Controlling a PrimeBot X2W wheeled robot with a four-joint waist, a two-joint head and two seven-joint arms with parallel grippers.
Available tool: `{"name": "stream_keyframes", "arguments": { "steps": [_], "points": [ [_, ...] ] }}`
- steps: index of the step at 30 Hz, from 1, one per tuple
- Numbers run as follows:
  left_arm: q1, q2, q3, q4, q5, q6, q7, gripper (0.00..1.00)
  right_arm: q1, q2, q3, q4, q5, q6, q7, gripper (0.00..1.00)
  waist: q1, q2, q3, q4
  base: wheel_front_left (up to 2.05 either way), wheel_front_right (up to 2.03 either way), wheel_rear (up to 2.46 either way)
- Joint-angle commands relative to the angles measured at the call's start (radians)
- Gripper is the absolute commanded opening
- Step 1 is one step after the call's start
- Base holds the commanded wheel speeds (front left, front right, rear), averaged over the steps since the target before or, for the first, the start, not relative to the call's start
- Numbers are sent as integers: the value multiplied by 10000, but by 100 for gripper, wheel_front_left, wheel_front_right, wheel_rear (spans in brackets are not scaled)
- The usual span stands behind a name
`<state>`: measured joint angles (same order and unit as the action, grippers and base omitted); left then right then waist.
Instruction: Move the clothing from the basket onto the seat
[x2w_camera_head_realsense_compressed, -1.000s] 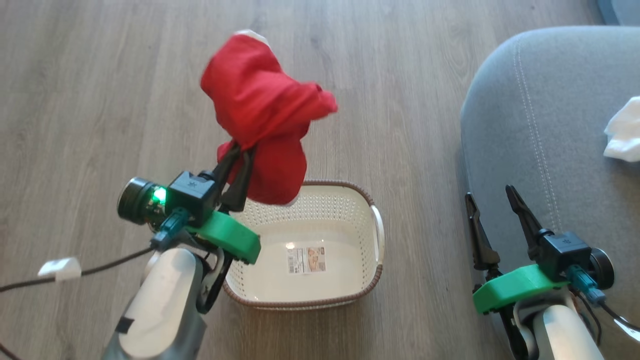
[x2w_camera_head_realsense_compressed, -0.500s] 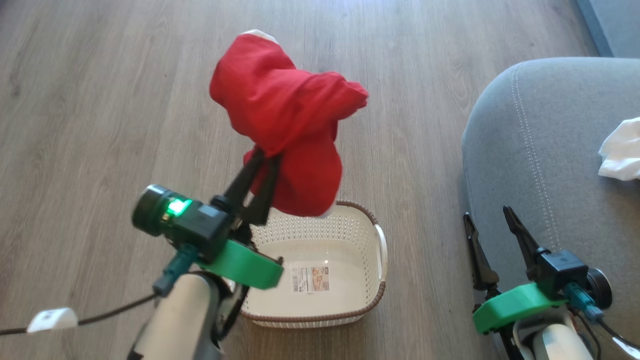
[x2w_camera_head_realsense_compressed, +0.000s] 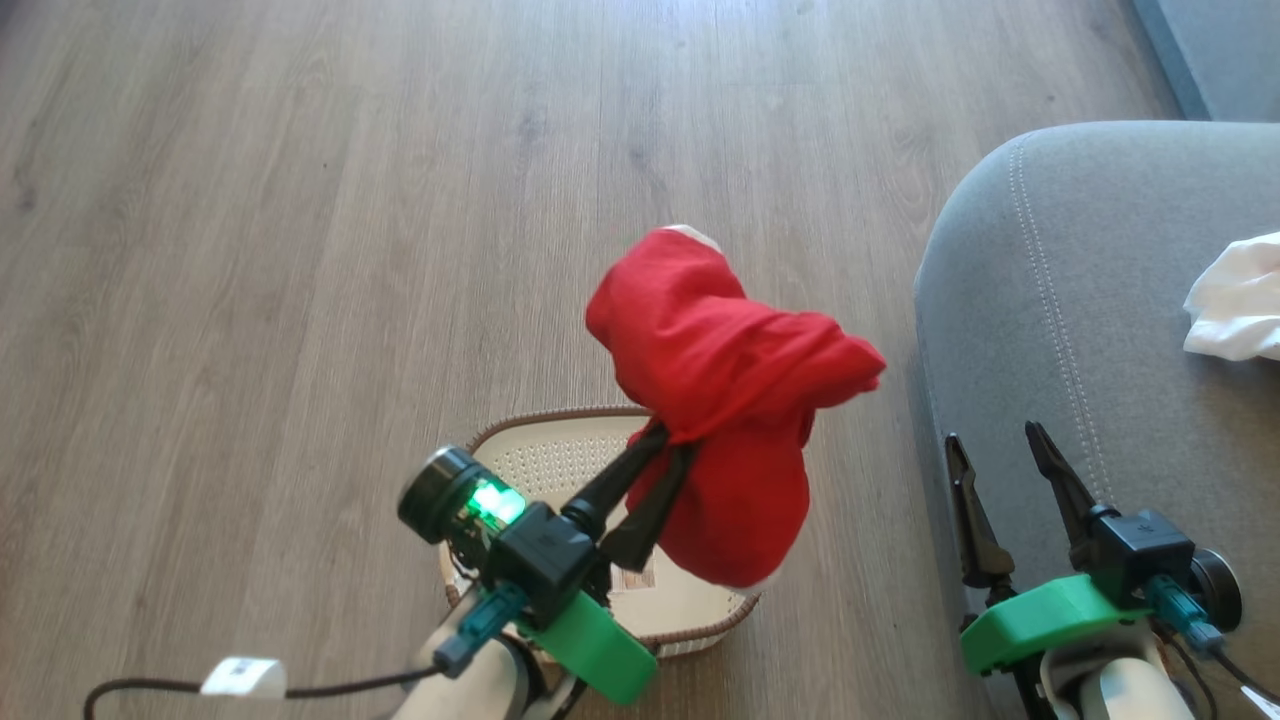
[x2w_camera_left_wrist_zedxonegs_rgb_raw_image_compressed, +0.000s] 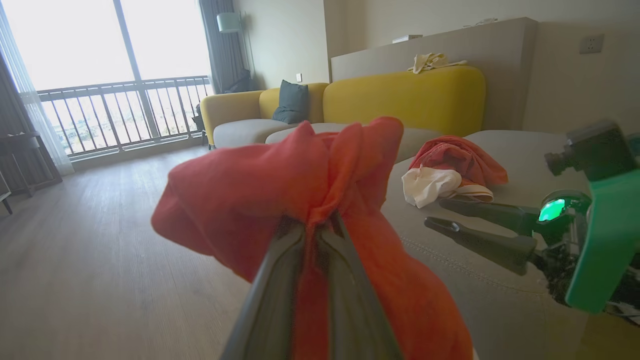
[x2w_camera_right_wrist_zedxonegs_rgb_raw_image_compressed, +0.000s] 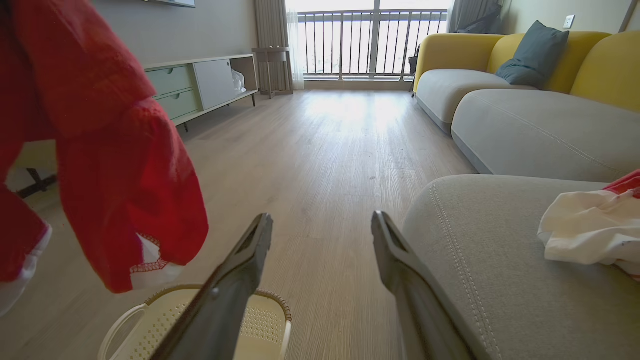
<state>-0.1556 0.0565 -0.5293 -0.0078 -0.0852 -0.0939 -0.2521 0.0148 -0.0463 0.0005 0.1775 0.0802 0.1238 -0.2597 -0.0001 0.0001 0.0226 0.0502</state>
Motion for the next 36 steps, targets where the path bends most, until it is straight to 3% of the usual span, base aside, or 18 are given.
{"name": "stream_keyframes", "arguments": {
  "steps": [1, 36],
  "points": [
    [-182, -61, 210, -230, 67, -18, -97, 0, -224, -85, 157, -346, -32, 69, -21, 100, 1, -1, 35, -13, 0, 0, 0],
    [-300, -62, -103, 49, 264, 134, -97, 0, -286, -45, 84, -276, -54, 69, -21, 100, 1, -1, 1, -110, 0, 0, 0]
  ]
}}
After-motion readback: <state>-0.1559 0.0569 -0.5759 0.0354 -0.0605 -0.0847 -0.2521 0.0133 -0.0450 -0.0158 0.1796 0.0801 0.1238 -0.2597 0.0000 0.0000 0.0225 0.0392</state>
